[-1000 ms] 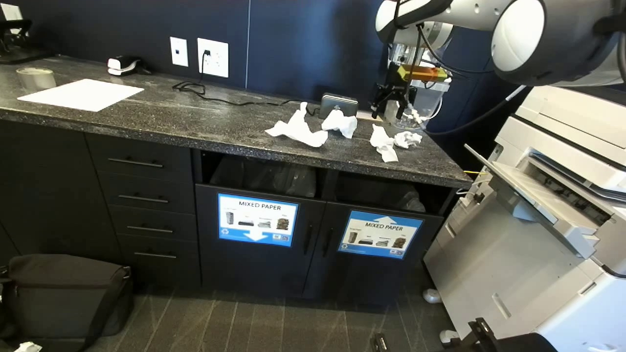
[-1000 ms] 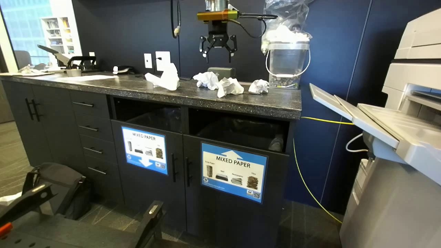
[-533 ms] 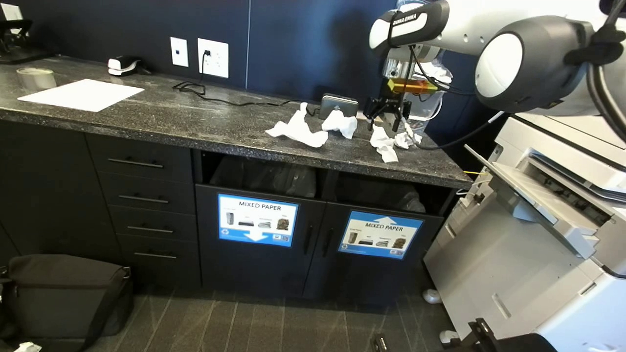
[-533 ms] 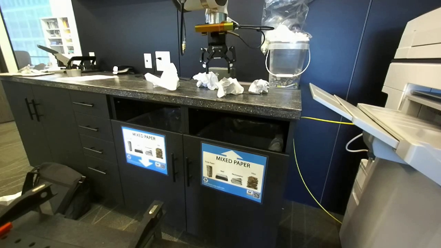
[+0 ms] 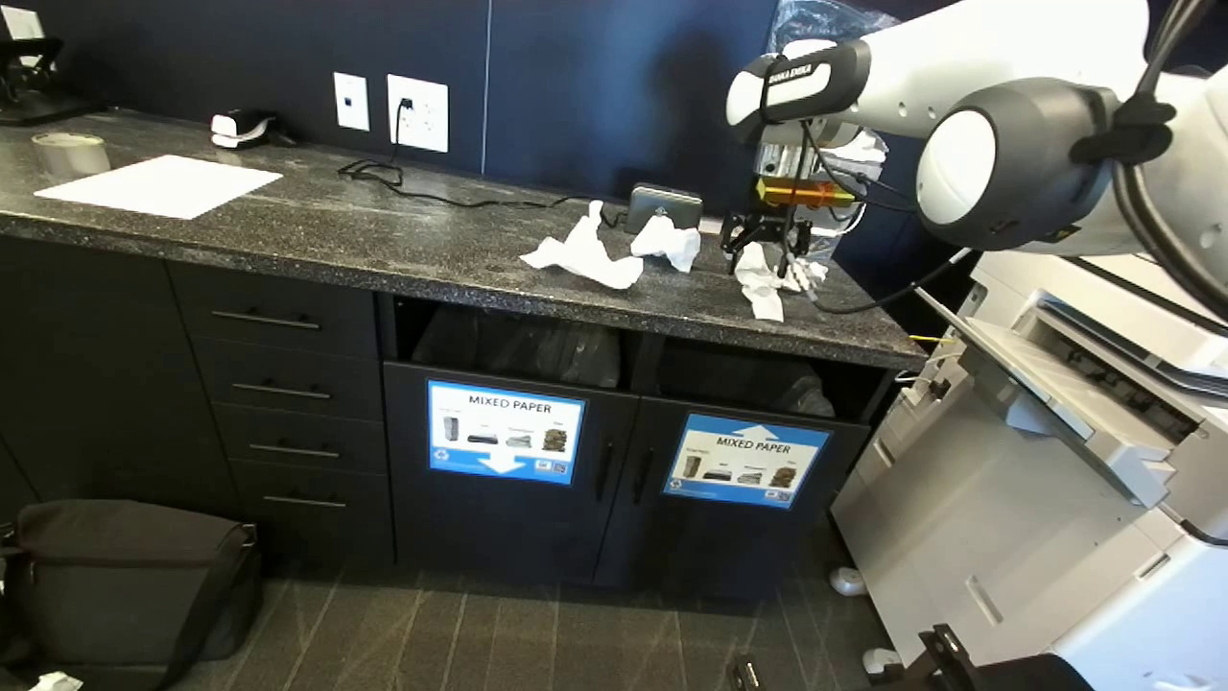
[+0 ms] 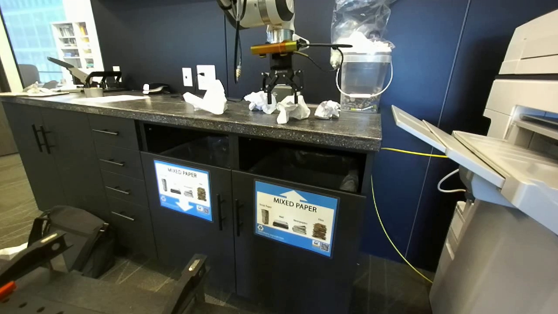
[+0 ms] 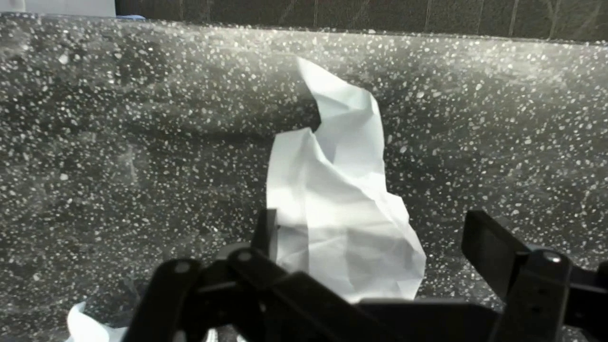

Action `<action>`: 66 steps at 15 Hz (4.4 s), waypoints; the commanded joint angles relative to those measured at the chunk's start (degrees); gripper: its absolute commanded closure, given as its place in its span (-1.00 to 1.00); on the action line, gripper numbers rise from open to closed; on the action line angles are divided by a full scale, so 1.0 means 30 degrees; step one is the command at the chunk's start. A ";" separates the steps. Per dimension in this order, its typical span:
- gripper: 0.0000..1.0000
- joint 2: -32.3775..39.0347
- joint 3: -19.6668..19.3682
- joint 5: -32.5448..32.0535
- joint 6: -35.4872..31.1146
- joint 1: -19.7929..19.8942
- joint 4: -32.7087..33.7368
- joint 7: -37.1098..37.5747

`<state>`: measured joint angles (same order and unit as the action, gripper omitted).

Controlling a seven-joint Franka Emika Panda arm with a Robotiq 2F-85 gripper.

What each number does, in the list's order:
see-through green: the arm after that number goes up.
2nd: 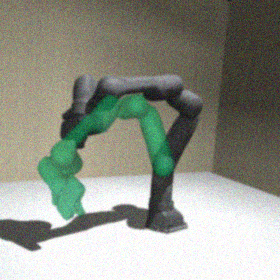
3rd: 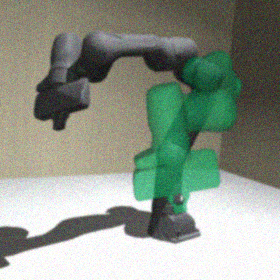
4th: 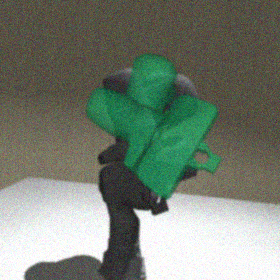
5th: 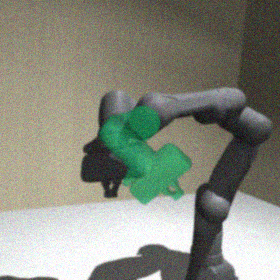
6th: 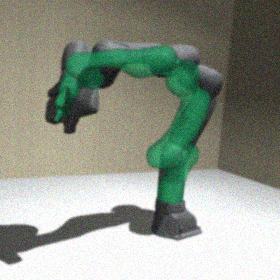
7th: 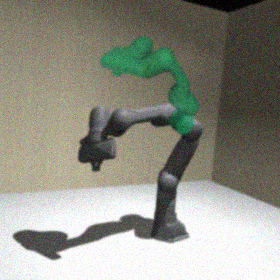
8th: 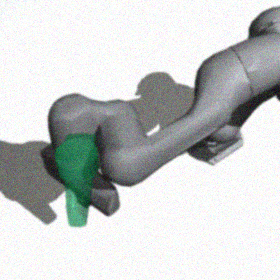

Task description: Put the tissues inside the rubbish bin.

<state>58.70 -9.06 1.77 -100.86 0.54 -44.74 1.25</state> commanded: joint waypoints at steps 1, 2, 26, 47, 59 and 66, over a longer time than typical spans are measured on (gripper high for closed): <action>-1.00 0.0492 -0.0198 0.0154 -0.0175 0.0348 0.0976 0.1049; -1.00 0.0295 -0.0102 0.0233 -0.0241 0.0468 0.0707 0.1011; -0.31 0.1348 0.0225 0.0664 -0.0791 0.0795 0.1038 0.1278; 0.79 -0.0883 0.0488 0.1020 -0.2637 0.0383 -0.2519 0.0839; 0.76 -0.6499 0.2139 0.0351 -0.8206 -0.0554 -1.2981 0.1273; 0.74 -1.0274 0.1968 -0.0351 -1.0352 -0.1086 -1.9219 0.1979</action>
<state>35.00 -3.17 2.58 -127.51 -1.75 -91.17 5.52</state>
